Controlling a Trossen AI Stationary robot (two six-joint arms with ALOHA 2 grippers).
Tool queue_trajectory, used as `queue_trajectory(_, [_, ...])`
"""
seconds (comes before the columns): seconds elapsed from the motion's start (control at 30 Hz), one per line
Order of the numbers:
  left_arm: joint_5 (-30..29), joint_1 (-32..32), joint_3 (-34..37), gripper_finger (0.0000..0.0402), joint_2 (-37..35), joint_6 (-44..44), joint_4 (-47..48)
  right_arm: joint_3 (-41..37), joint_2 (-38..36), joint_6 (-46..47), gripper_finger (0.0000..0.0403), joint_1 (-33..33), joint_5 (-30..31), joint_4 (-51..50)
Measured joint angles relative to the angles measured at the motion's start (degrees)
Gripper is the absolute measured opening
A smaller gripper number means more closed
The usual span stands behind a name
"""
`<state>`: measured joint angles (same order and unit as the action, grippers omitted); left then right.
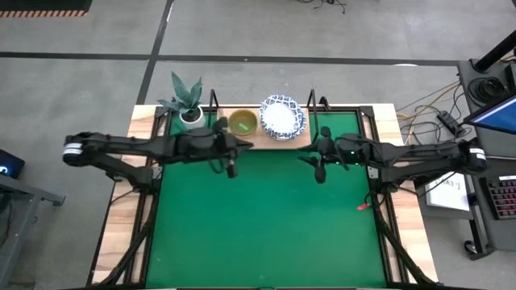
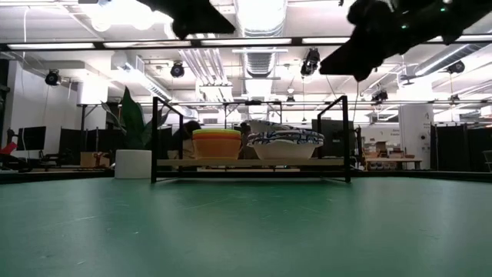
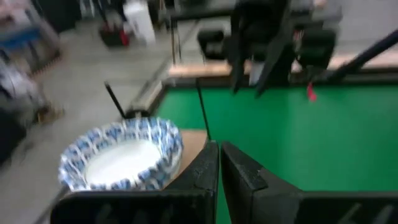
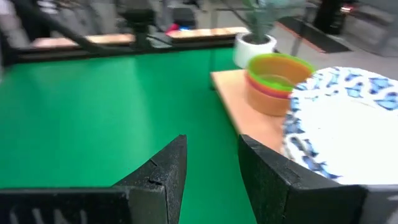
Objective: Place and stack bowls onto a shelf
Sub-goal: Stack the blue patterned bowl on top of the other blue patterned bowl on the shelf
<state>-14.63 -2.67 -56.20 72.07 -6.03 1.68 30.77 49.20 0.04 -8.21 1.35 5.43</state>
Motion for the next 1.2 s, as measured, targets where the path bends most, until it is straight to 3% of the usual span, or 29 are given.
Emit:
queue_trajectory(0.2, [-0.02,0.06,9.9,0.0,-9.76,-4.21,-11.87,7.9,7.96,-0.08,0.0126,-0.68,4.64,0.84])
queue_trajectory(0.4, [-0.04,0.06,17.06,0.0,-15.46,-5.5,-17.64,21.24,17.59,-2.69,0.0069,-3.41,4.52,-7.07])
queue_trajectory(0.53, [-0.04,0.06,19.33,0.0,-17.83,-5.51,-18.13,30.98,25.22,-4.9,0.0021,-6.25,4.67,-12.96])
queue_trajectory(0.7, [-0.44,0.13,17.64,0.0,-21.48,-3.67,-14.72,40.64,34.34,-11.29,0.001,-9.29,1.91,-16.38])
queue_trajectory(0.87, [-0.42,0.37,18.18,0.0,-23.47,-0.72,-10.34,44.78,41.4,-15.37,0.0009,-11.99,-4.45,-11.64])
queue_trajectory(1.2, [-0.39,0.52,18.4,0.0,-26.93,0.55,-6.5,49.38,50.29,-15.03,0.0009,-17.7,-4.41,-9.97])
